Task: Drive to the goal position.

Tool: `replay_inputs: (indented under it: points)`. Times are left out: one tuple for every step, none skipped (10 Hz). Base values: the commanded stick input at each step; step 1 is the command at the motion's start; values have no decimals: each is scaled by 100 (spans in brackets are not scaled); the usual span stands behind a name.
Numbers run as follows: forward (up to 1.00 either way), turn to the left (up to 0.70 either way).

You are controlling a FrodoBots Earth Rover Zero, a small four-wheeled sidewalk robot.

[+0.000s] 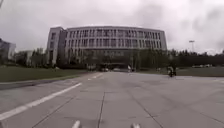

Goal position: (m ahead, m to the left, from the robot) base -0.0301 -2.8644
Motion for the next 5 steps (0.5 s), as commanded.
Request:
replay_inputs:
  points:
    - [70, 0]
    - [70, 0]
    - [70, 0]
    - [70, 0]
    - [70, 0]
